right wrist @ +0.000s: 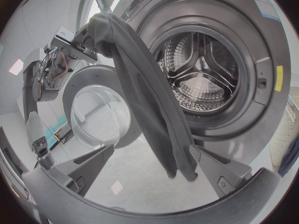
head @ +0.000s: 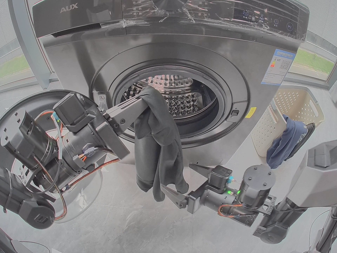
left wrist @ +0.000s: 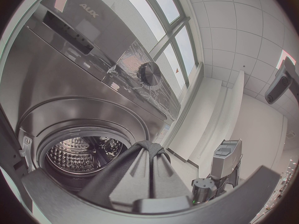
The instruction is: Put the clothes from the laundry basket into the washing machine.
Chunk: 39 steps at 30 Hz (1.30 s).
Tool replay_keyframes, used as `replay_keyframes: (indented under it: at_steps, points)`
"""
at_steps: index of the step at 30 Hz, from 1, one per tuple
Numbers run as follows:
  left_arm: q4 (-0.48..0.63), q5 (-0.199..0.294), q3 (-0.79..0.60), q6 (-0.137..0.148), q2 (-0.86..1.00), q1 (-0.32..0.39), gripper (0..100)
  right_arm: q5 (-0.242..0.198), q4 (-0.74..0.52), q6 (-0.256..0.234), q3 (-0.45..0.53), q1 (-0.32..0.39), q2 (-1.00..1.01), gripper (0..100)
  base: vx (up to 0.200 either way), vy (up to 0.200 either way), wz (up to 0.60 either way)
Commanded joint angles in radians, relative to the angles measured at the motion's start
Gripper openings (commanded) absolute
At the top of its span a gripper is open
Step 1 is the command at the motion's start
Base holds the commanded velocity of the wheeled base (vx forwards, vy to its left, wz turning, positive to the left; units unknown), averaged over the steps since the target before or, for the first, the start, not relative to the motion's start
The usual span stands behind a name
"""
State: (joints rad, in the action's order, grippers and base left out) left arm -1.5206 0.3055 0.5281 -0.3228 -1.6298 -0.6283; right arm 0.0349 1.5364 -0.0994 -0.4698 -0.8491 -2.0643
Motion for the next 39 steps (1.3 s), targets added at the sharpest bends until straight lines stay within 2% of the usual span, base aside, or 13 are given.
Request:
replay_keyframes:
  at_steps: [1, 7, 13, 15, 20, 28, 30, 36, 37, 39]
  points:
    - [0.008, 0.001, 0.049, 0.001, -0.001, -0.024, 0, 0.003, 0.010, 0.001, -0.159, -0.002, -0.155, 100, 0.000, 0.000, 0.00]
    - [0.017, 0.001, 0.089, 0.001, -0.018, -0.030, 0, 0.005, 0.008, 0.010, -0.265, 0.005, -0.228, 100, 0.000, 0.000, 0.00]
    - [0.019, -0.002, 0.090, 0.002, 0.004, -0.025, 0, 0.011, 0.001, 0.021, -0.429, 0.045, -0.307, 100, 0.000, 0.000, 0.00]
    - [0.022, -0.003, 0.090, 0.002, 0.013, -0.022, 0, 0.026, -0.001, 0.023, -0.461, 0.051, -0.318, 100, 0.000, 0.000, 0.00]
    - [0.025, -0.006, 0.093, 0.002, 0.013, -0.022, 0, 0.045, -0.001, 0.018, -0.481, 0.051, -0.327, 100, 0.000, 0.000, 0.00]
    - [0.025, -0.008, 0.092, 0.001, 0.011, -0.022, 0, 0.049, -0.002, 0.012, -0.518, 0.061, -0.346, 100, 0.000, 0.000, 0.00]
    - [0.027, -0.009, 0.092, 0.001, 0.011, -0.021, 0, 0.066, -0.013, 0.009, -0.530, 0.062, -0.350, 100, 0.000, 0.000, 0.00]
    - [0.025, -0.043, 0.093, 0.001, 0.011, -0.016, 0, 0.076, -0.015, -0.002, -0.561, 0.076, -0.367, 100, 0.000, 0.000, 0.00]
    - [0.025, -0.043, 0.093, 0.001, 0.015, -0.013, 0, 0.074, -0.013, -0.002, -0.561, 0.078, -0.367, 0, 0.000, 0.000, 0.00]
    - [0.025, -0.045, 0.095, 0.001, 0.016, -0.002, 0, 0.074, -0.009, -0.002, -0.558, 0.084, -0.359, 0, 0.000, 0.000, 0.00]
